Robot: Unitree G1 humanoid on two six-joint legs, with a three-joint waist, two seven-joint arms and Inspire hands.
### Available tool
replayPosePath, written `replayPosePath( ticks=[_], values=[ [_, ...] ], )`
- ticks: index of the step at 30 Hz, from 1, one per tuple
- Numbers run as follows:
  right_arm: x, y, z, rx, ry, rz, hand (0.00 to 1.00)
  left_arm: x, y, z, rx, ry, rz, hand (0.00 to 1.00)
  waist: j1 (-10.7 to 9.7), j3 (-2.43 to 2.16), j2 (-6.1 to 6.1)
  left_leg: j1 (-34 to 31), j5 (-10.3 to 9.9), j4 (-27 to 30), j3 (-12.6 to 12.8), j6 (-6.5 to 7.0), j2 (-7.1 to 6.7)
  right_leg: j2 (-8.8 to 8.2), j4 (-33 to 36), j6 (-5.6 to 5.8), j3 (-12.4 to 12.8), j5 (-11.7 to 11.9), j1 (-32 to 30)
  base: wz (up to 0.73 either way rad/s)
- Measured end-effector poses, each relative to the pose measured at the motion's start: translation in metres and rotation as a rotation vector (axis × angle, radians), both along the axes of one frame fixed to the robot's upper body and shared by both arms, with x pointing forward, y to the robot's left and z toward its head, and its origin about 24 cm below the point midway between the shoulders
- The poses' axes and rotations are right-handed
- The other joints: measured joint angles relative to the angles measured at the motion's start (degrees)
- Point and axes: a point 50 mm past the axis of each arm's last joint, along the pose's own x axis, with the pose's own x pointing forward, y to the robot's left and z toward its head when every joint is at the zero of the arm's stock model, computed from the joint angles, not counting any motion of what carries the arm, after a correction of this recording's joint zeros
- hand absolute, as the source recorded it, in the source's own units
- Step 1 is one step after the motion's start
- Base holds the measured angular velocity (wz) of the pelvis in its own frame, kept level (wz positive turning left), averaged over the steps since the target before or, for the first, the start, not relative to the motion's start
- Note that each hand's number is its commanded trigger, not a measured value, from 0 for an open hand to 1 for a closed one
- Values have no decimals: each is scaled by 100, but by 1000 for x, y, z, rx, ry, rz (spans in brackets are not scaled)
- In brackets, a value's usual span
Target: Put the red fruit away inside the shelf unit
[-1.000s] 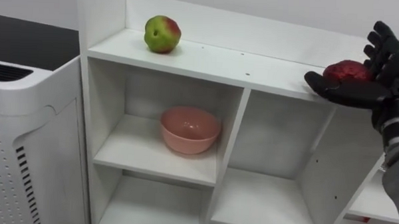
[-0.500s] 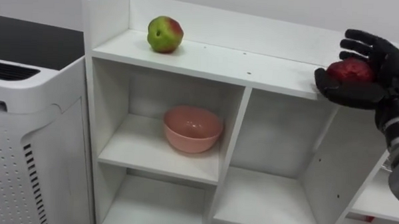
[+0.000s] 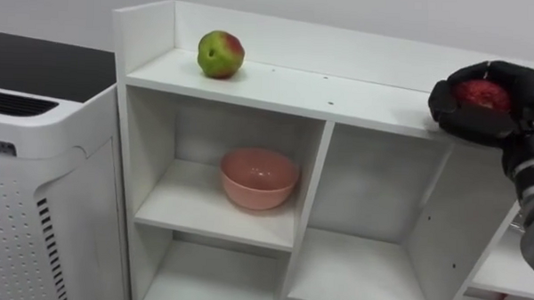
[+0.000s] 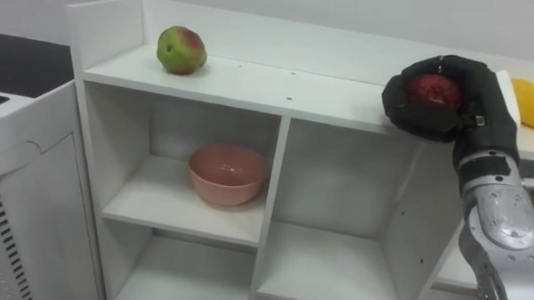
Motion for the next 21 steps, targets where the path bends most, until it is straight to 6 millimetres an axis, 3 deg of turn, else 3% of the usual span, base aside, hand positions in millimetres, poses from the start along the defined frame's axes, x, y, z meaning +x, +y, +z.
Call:
replayPosePath(
  ticks=[6,12,15,21],
  values=[
    [0,5,-3,-3,11,30,100,-3,1,-1,-5,10,11,0,2,26,-16,44,-2,-1,-1,0,4,-5,0,-3,2,2,78,0],
    [-22,31,4,-9,-49,214,100,1,1,0,-20,-1,14,0,-4,6,72,-54,-3,0,-2,-2,6,2,3,-10,10,7,-26,0],
    [-26,40,9,7,-69,295,100,2,3,1,-9,-9,11,0,16,1,86,-36,1,-7,1,-2,1,8,2,-10,154,6,-48,-1],
    [-44,79,16,-27,-111,550,100,-3,4,0,2,-2,-32,0,21,1,85,66,1,-54,17,-2,5,17,-4,-10,175,7,25,-3]
  ],
)
